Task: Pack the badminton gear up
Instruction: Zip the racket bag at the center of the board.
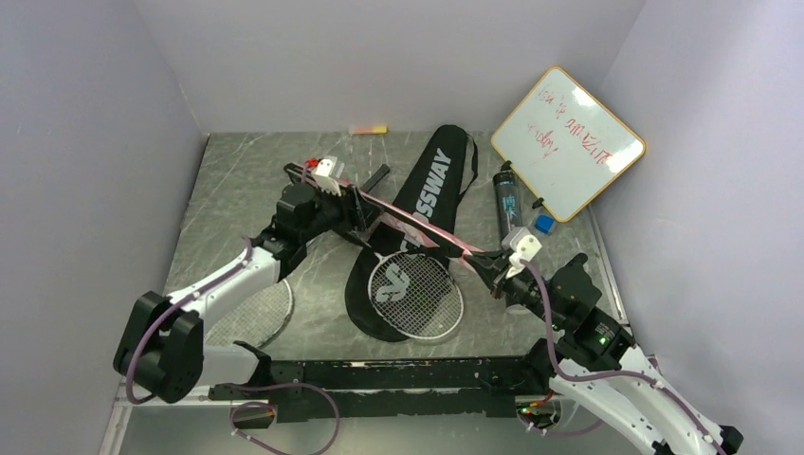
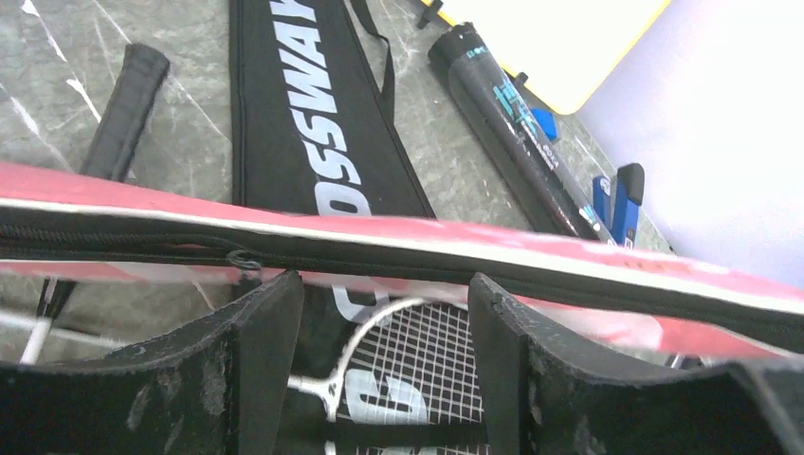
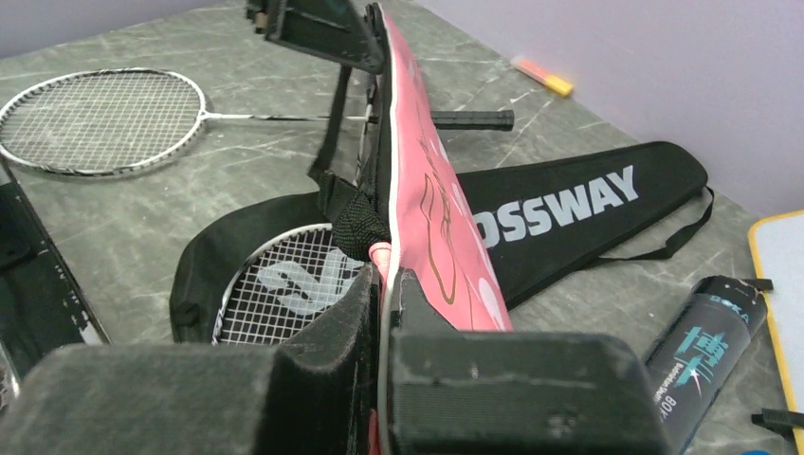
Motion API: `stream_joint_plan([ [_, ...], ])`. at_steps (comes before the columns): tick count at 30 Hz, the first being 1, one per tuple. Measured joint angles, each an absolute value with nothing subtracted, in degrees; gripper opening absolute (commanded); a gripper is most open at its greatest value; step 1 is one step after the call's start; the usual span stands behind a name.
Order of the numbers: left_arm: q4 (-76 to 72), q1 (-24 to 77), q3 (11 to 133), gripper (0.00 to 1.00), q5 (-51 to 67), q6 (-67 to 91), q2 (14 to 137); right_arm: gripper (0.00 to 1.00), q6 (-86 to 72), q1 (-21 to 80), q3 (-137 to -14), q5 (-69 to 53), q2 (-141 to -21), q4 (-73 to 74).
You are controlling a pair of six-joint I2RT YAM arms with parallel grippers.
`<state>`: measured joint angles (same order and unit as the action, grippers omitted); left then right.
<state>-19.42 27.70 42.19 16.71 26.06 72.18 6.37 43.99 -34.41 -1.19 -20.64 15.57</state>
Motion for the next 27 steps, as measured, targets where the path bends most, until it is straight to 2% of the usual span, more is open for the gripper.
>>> stream_joint_plan([
  [4, -17.6, 26.4, 45.1, 0.67, 16.5, 27.0, 74.8, 0.0, 6.5, 44.0, -34.4, -3.0, -19.4, 16.7],
  [12, -12.1, 25.8, 45.0, 0.66, 11.6, 27.1, 72.6, 0.0, 6.5, 44.0, -34.4, -3.6, -18.3, 17.4],
  [24, -9.8, 25.7, 45.0, 0.39, 9.2, 25.4, 71.8, 0.0, 6.5, 44.0, -34.4, -5.0, -17.9, 17.6],
  [27, -9.4, 25.7, 45.0, 0.26, 9.3, 25.3, 72.4, 0.0, 6.6, 44.0, -34.4, -5.0, -17.9, 17.6],
])
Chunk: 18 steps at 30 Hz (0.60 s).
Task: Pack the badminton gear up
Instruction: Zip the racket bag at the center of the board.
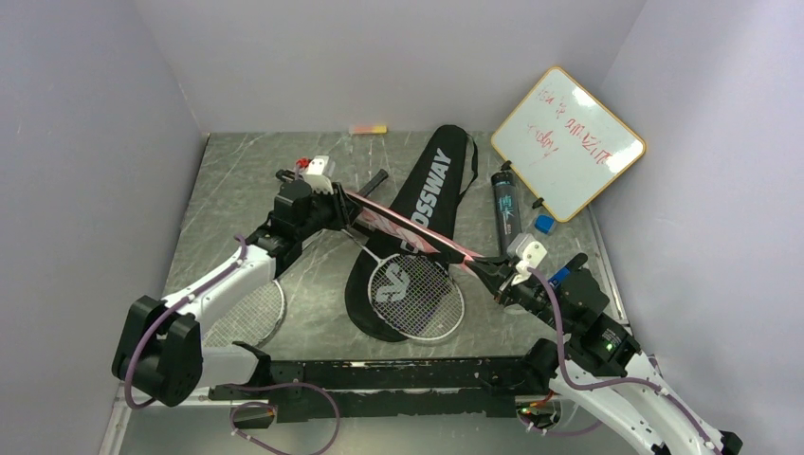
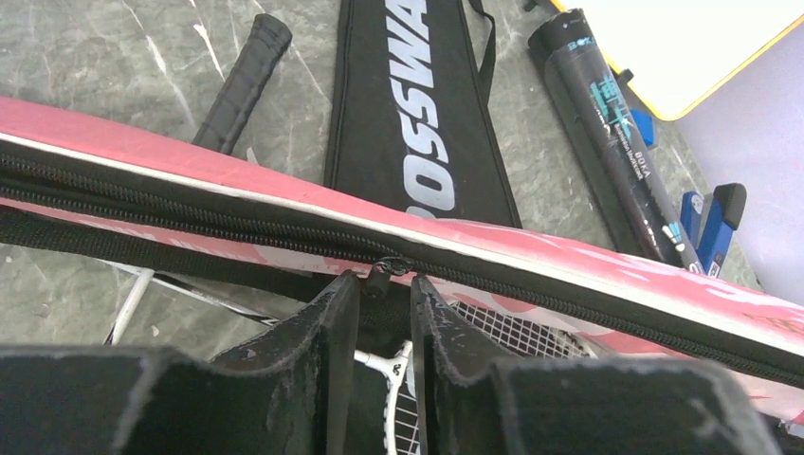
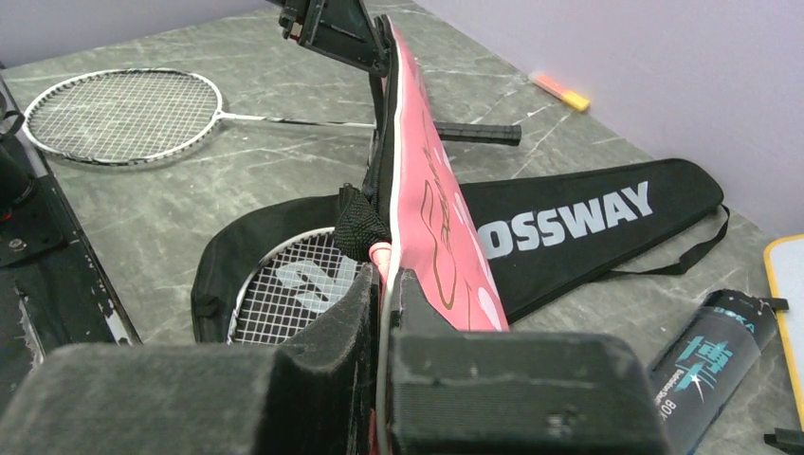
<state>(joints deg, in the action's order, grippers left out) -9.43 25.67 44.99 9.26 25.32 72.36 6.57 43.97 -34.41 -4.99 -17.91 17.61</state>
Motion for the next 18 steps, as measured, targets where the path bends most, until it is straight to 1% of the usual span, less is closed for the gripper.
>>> stream_joint_plan([
  [2, -9.0, 25.7, 45.0, 0.17, 9.3, 25.2, 72.5, 0.0, 6.6, 44.0, -34.4, -5.0, -17.9, 17.6],
  [7, -8.5, 25.7, 45.0, 0.06, 9.2, 24.6, 72.5, 0.0, 6.7, 44.0, -34.4, -5.0, -17.9, 17.6],
  [14, -6.2, 25.7, 46.3, 0.05, 8.7, 22.3, 72.5, 0.0, 6.9, 44.0, -34.4, -4.8, -17.9, 17.6],
  [18, -3.9, 25.7, 47.5, 0.05, 6.2, 21.1, 72.5, 0.0, 6.6, 44.0, -34.4, -2.7, -17.9, 17.6],
])
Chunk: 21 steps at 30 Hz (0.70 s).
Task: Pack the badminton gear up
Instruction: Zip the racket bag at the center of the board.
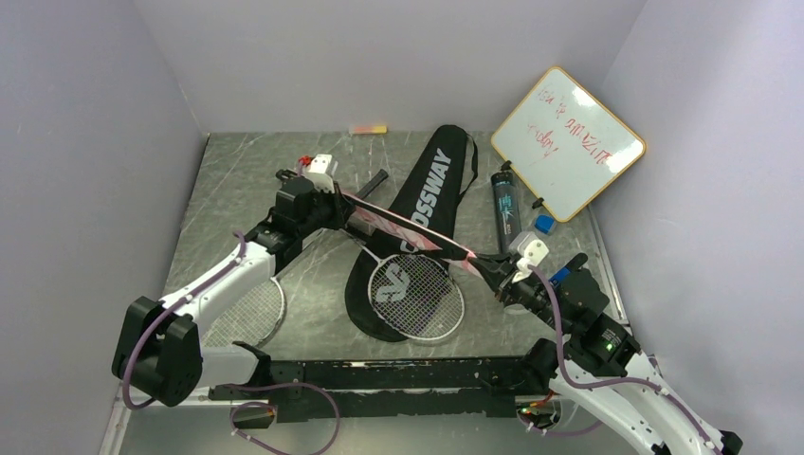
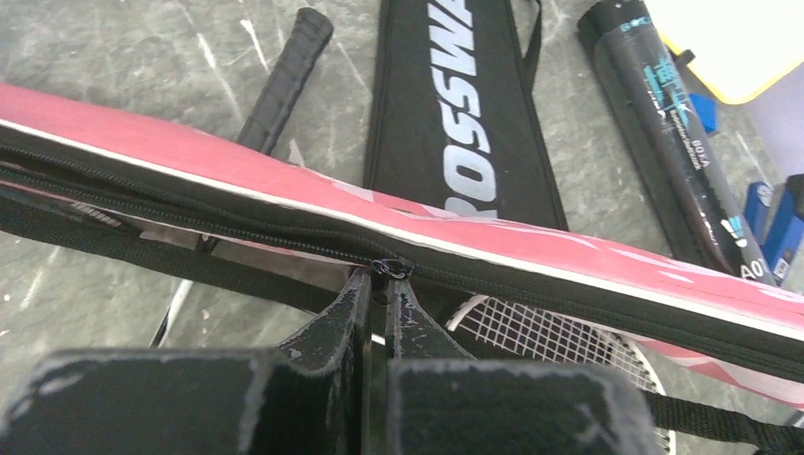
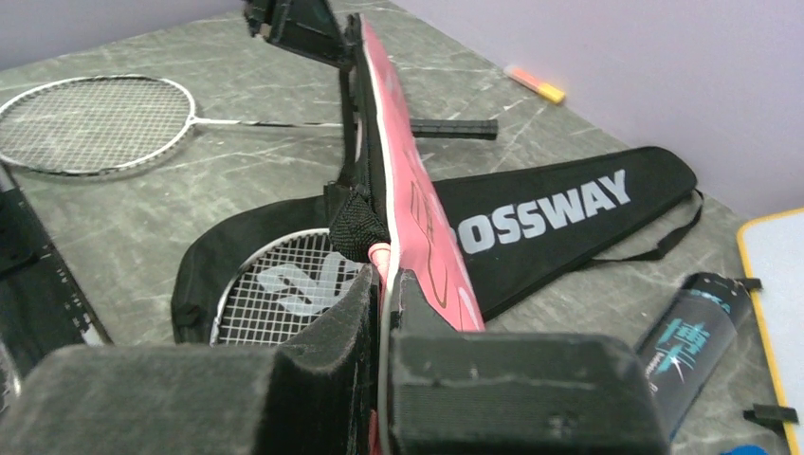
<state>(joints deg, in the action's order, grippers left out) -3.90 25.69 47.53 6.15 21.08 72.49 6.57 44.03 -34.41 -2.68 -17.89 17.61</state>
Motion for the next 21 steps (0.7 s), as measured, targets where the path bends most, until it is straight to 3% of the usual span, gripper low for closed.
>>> stream_joint_plan([
  [21, -4.1, 21.8, 46.6, 0.05, 3.3, 22.4, 72.5, 0.0, 7.2, 44.9, -34.4, 22.7, -8.1, 20.1],
])
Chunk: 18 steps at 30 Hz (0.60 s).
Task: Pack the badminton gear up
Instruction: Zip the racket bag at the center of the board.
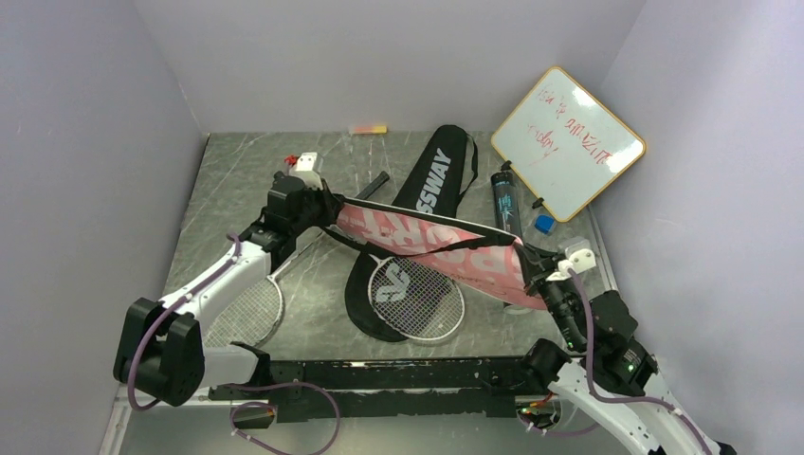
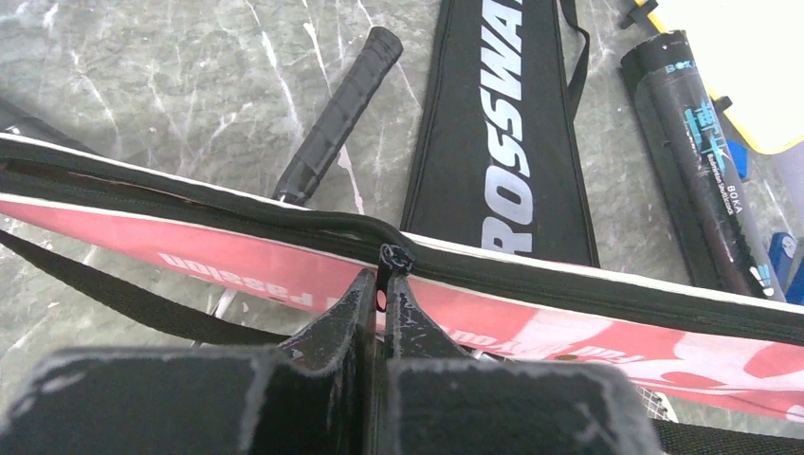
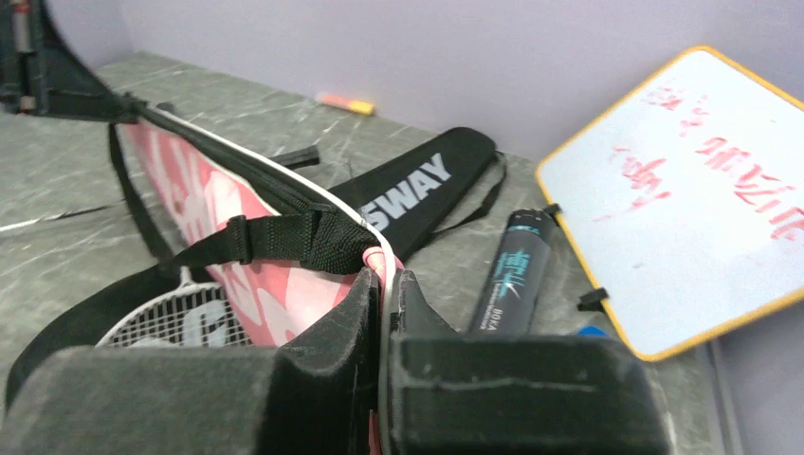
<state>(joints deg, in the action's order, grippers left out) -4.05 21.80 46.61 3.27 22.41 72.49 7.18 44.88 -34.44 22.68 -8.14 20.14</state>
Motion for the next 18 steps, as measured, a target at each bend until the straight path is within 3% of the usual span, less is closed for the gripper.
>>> stream_joint_plan([
  [18, -6.2, 13.2, 46.3, 0.05, 10.9, 26.7, 70.8, 0.0, 17.2, 45.7, -33.6, 38.2, -3.3, 11.0],
])
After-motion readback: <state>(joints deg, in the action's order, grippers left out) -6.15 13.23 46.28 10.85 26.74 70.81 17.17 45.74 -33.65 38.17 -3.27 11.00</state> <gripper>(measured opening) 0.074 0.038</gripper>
